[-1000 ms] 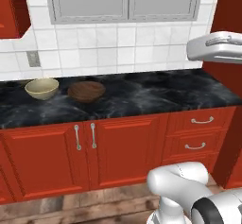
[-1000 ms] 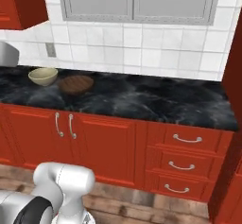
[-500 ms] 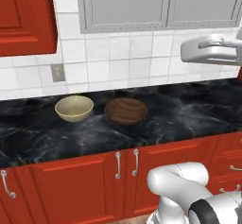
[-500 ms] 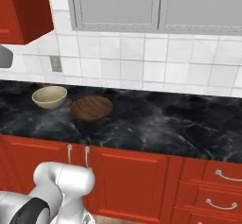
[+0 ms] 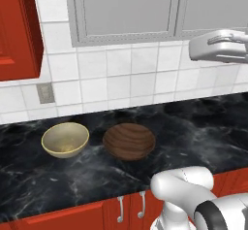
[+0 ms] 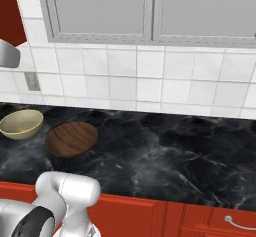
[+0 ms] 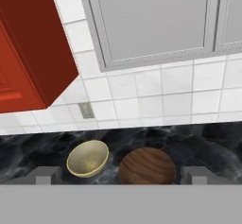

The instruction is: Open the cabinet. Pick the bowls from the counter and place them in the cabinet. Then close the cabinet.

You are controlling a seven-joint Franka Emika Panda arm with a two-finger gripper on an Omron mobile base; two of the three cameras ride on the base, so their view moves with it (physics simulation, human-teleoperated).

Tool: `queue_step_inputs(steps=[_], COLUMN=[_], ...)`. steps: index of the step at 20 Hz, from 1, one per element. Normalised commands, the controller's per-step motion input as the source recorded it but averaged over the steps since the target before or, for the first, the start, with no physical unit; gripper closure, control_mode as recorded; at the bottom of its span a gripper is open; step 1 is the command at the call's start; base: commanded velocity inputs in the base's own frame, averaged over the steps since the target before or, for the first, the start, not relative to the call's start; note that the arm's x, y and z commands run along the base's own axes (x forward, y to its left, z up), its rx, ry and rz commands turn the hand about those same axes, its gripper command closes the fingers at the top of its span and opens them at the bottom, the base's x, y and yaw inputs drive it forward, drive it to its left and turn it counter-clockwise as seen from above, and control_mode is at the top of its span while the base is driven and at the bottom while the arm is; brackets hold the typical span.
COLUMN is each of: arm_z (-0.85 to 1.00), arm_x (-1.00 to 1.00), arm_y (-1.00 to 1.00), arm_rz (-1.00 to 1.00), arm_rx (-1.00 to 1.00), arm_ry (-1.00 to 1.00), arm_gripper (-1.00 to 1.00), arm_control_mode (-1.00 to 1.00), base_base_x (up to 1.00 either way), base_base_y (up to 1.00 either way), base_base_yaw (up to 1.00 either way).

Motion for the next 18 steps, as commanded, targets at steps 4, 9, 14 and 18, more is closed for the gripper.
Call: queue_step_inputs(steps=[4,9,14,18], arm_z=[0.0,0.0,0.0,0.0], arm_x=[0.0,0.0,0.0,0.0], arm_y=[0.0,0.0,0.0,0.0], arm_rz=[0.0,0.0,0.0,0.0], arm_rx=[0.0,0.0,0.0,0.0], arm_ry=[0.0,0.0,0.0,0.0], arm_gripper=[-1.0,-1.0,-1.0,-1.0], arm_control_mode=[1.0,1.0,1.0,1.0], base_base_x=[0.96,0.86,0.96,0.74], base_base_y=[0.03,-0.37,-0.01,0.0], base_base_yaw=[-0.12,-0.23,-0.27,-0.13])
